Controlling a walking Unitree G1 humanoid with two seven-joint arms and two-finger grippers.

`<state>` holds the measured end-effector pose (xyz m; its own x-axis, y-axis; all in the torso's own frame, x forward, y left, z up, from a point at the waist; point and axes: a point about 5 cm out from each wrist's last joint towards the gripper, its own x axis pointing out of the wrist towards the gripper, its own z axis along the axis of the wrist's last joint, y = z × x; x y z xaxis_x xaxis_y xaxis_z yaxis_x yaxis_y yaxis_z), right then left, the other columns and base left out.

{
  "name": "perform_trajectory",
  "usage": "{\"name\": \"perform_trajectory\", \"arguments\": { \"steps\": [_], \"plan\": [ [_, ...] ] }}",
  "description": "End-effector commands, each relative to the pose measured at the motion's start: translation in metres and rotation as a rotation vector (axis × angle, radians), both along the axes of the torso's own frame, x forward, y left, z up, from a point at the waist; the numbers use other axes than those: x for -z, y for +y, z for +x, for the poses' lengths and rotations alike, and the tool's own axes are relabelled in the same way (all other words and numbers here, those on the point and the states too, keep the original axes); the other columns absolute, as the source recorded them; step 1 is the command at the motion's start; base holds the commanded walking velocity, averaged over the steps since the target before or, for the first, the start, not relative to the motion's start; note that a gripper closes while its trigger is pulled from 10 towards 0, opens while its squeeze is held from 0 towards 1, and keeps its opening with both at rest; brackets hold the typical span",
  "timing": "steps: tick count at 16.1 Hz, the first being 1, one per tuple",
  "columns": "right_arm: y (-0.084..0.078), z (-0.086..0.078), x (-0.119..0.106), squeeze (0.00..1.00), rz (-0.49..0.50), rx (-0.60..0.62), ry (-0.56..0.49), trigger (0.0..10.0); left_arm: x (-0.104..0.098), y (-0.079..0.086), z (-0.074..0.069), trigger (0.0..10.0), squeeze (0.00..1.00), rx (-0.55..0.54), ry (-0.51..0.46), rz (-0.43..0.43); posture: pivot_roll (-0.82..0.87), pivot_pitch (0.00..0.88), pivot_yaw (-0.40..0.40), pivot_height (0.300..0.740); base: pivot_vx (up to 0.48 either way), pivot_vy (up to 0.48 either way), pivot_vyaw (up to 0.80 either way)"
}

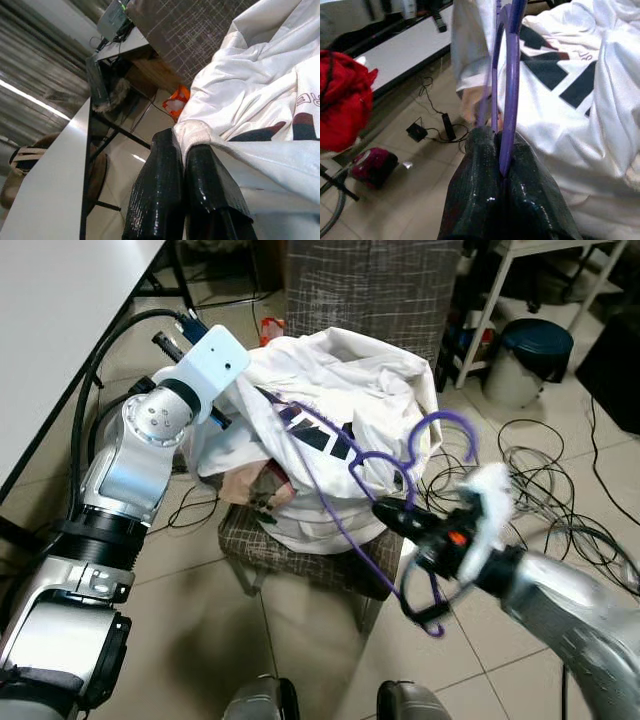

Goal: Hang hanger

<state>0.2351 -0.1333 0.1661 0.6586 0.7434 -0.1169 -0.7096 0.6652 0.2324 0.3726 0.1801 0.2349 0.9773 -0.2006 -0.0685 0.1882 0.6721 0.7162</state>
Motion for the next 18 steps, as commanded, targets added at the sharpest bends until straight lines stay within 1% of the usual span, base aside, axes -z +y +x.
{"name": "perform_trajectory", "arguments": {
  "steps": [1, 4, 6, 7, 8, 10, 14, 16, 18],
  "plan": [
    [0.003, 0.004, -0.001, 0.0, 0.004, -0.007, -0.021, 10.0, -0.006, -0.004, -0.001, 0.0, 0.0, 0.018, -0.011, 0.006, -0.15, 0.078, 0.065, 0.74, 0.0, 0.0, 0.0],
    [0.01, 0.014, 0.0, 0.0, -0.004, -0.047, -0.03, 10.0, -0.008, -0.008, -0.002, 0.0, 0.0, 0.033, -0.017, 0.012, -0.14, 0.075, 0.062, 0.74, 0.0, 0.0, 0.0],
    [0.014, 0.015, 0.0, 0.0, -0.001, -0.077, -0.031, 10.0, -0.006, -0.01, -0.002, 0.0, 0.0, 0.037, -0.012, 0.02, -0.13, 0.076, 0.06, 0.74, 0.0, 0.0, 0.0],
    [0.018, 0.013, -0.001, 0.0, 0.004, -0.122, -0.03, 10.0, -0.005, -0.01, -0.002, 0.0, 0.0, 0.038, -0.009, 0.024, -0.13, 0.076, 0.06, 0.74, 0.0, 0.0, 0.0],
    [0.019, 0.012, 0.0, 0.0, 0.004, -0.137, -0.031, 10.0, -0.004, -0.011, -0.001, 0.0, 0.0, 0.038, -0.008, 0.025, -0.14, 0.078, 0.06, 0.74, 0.0, 0.0, 0.0],
    [0.02, 0.014, 0.001, 0.0, 0.003, -0.137, -0.034, 10.0, -0.005, -0.012, -0.001, 0.0, 0.0, 0.041, -0.008, 0.028, -0.13, 0.079, 0.06, 0.74, 0.0, 0.0, 0.0],
    [0.017, 0.025, 0.002, 0.0, -0.01, -0.06, -0.055, 10.0, -0.008, -0.015, -0.002, 0.0, 0.0, 0.057, -0.015, 0.031, -0.13, 0.082, 0.064, 0.74, 0.0, 0.0, 0.0],
    [0.02, 0.033, 0.001, 0.0, -0.003, -0.05, -0.064, 10.0, -0.008, -0.022, -0.005, 0.0, 0.0, 0.082, -0.009, 0.025, -0.13, 0.085, 0.063, 0.74, 0.0, 0.0, 0.0],
    [0.024, 0.036, -0.001, 0.0, 0.005, -0.06, -0.074, 10.0, -0.006, -0.027, -0.007, 0.0, 0.0, 0.095, -0.002, 0.018, -0.13, 0.085, 0.061, 0.74, 0.0, 0.0, 0.0]
  ]
}}
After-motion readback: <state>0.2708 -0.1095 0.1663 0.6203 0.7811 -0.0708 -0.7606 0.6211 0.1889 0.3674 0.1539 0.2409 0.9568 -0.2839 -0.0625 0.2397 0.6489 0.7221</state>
